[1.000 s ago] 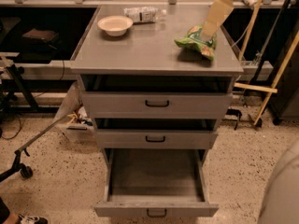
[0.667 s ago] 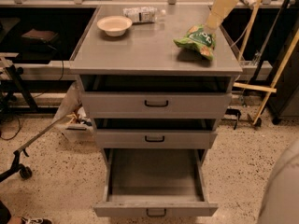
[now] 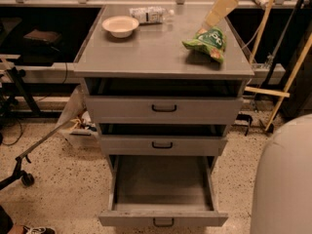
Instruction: Place green rice chip bag into bottom drawer
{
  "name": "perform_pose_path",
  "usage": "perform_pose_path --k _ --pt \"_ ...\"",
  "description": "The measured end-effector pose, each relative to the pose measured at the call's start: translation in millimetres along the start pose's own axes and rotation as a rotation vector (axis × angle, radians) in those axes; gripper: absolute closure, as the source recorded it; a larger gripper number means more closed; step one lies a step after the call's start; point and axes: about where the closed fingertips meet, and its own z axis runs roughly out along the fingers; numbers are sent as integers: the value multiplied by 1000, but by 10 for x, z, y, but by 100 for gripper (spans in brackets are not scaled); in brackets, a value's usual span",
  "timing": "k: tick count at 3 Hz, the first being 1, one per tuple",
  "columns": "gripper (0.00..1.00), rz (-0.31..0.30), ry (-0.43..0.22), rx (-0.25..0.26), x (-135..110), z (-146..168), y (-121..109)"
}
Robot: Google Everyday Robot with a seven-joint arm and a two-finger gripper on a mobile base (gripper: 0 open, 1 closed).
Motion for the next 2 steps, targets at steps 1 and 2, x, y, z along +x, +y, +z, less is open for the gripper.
perform_pose_path --k 1,2 --pt "0 29 -59 38 -130 341 -223" --pt "0 7 11 101 -126 604 -387"
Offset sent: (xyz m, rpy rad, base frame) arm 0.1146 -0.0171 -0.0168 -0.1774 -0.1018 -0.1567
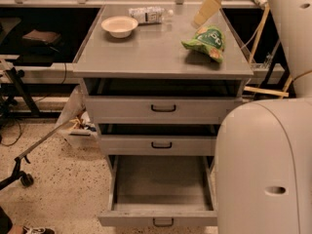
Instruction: Place green rice chip bag into bottom drawer
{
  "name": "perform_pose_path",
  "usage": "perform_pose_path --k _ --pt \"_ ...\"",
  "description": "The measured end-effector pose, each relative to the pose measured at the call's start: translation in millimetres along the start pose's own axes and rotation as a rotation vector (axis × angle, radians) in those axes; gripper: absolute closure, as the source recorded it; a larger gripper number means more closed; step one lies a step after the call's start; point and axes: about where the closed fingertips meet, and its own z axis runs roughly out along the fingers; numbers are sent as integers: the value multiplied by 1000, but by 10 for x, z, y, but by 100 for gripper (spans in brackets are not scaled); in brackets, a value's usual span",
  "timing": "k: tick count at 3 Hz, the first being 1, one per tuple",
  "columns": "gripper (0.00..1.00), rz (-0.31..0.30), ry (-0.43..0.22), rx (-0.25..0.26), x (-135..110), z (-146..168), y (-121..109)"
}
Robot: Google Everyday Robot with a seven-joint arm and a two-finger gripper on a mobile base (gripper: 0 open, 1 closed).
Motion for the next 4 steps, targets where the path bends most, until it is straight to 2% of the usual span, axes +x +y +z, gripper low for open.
perform_pose_path --k 1,2,3,4 --pt "0 -4 15 10 32 14 -27" --pt "0 35 28 -42 184 269 114" --pt "0 102 24 -122 313 596 329" --pt "0 168 12 -147 369 856 396"
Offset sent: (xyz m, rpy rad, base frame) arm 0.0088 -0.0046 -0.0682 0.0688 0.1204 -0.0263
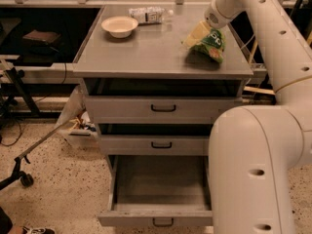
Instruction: Place green rice chip bag into bottom drawer
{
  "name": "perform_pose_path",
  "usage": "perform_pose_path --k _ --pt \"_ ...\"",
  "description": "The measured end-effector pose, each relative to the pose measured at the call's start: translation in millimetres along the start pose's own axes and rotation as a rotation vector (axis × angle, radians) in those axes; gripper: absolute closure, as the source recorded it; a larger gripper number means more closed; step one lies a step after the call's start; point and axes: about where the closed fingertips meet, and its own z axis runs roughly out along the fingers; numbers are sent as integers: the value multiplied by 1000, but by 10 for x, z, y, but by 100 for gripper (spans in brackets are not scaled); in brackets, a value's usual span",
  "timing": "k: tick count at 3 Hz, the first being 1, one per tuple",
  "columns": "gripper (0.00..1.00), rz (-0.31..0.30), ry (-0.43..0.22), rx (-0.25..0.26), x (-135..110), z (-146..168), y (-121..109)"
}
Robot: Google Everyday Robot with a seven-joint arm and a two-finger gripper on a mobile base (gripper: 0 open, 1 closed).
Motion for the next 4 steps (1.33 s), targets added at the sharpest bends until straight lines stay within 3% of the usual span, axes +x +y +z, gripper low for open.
perform_pose_path --k 1,2,4 --pt "0 72 -6 23 74 183 -105" --pt "0 121 -8 80 214 219 -297" --pt "0 123 -15 94 190 210 -306"
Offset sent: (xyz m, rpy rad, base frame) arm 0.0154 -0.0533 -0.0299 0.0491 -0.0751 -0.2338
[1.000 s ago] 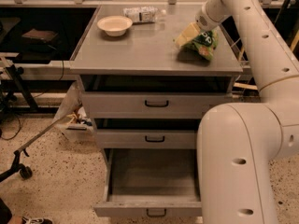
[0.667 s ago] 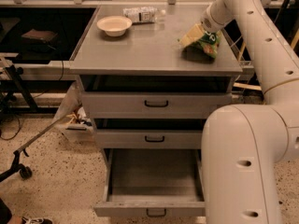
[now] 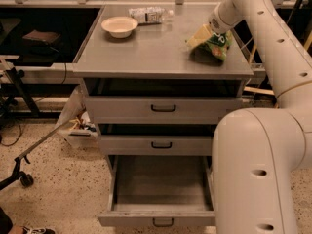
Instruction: Place green rice chip bag into bottom drawer
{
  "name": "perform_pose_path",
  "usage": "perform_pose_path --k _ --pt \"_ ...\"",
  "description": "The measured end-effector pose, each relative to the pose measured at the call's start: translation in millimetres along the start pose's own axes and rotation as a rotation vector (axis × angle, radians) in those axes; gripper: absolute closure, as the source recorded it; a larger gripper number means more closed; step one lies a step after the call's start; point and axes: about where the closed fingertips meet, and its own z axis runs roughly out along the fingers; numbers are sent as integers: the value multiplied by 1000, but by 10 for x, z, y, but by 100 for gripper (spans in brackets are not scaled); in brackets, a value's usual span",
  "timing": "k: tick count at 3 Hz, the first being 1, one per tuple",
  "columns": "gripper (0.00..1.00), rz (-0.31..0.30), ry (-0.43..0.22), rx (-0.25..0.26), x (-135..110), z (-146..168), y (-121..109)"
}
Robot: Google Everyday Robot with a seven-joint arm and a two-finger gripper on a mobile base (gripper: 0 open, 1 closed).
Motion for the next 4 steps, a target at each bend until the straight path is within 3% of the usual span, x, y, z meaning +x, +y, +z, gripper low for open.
perform_pose_path --k 2,3,4 --pt "0 71 -19 147 -9 -348 -126" --pt "0 77 -9 188 90 -362 -29" --pt "0 71 -14 198 169 -318 133"
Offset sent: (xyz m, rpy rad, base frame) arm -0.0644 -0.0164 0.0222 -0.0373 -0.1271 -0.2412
